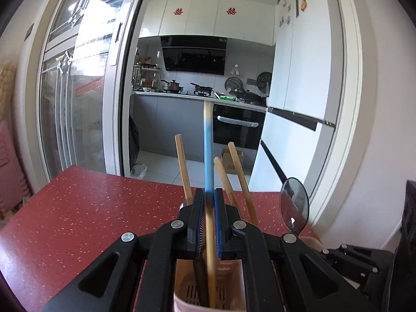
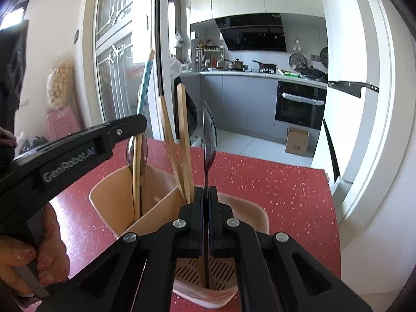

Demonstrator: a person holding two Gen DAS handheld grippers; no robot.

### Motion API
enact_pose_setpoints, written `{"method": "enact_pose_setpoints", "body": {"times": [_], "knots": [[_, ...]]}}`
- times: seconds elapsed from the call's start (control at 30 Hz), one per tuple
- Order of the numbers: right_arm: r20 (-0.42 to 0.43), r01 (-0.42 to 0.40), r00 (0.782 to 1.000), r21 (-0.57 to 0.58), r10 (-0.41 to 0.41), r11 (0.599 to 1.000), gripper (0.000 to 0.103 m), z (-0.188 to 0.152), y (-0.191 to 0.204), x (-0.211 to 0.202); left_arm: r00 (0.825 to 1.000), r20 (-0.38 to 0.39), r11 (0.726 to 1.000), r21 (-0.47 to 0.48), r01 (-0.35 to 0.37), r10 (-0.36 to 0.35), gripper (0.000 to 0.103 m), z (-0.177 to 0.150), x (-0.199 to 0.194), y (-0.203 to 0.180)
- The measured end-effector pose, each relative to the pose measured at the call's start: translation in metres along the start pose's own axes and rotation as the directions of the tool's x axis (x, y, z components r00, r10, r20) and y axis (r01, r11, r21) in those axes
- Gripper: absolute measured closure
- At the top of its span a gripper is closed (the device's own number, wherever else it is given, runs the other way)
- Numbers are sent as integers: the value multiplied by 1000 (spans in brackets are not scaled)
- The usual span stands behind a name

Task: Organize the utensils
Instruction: 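Lift the spoon and chopstick and carry both over the pink holder, then open the left tool to drop the chopstick into the holder while the right tool releases the spoon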

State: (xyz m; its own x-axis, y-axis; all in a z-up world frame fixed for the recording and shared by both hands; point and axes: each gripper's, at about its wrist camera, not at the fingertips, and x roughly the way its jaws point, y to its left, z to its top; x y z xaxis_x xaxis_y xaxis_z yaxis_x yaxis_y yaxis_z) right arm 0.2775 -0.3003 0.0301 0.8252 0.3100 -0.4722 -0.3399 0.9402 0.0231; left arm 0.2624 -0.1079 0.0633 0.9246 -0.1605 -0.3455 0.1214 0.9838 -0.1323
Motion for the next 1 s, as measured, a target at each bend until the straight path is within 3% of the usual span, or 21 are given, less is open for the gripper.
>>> {"method": "enact_pose_setpoints", "body": {"times": [0.27,0.3,0.37,0.43,0.63,0.8,1.0], "knots": [[-51,-18,999,16,19,1000,98,0,-1,2,999,-39,1000,16,-18,18,66,-3,-10,4],[-53,-18,998,15,19,1000,95,1,0,1,999,-38,1000,13,-19,20,66,-2,-13,6],[-52,-10,999,13,10,1000,77,2,1,-1,999,-41,1000,13,-26,27,66,-2,-18,8],[-47,-8,999,20,9,1000,69,4,1,-6,998,-46,999,9,-34,34,66,-1,-26,12],[-15,-16,1000,93,18,996,59,14,-1,-33,996,-79,999,11,-34,35,66,-3,-50,22],[-13,-21,1000,157,23,987,48,14,0,-60,986,-169,999,36,10,-4,66,-17,-73,29],[-84,-5,996,257,27,966,41,-7,0,-92,971,-237,998,63,26,-10,66,-46,-112,38]]}}
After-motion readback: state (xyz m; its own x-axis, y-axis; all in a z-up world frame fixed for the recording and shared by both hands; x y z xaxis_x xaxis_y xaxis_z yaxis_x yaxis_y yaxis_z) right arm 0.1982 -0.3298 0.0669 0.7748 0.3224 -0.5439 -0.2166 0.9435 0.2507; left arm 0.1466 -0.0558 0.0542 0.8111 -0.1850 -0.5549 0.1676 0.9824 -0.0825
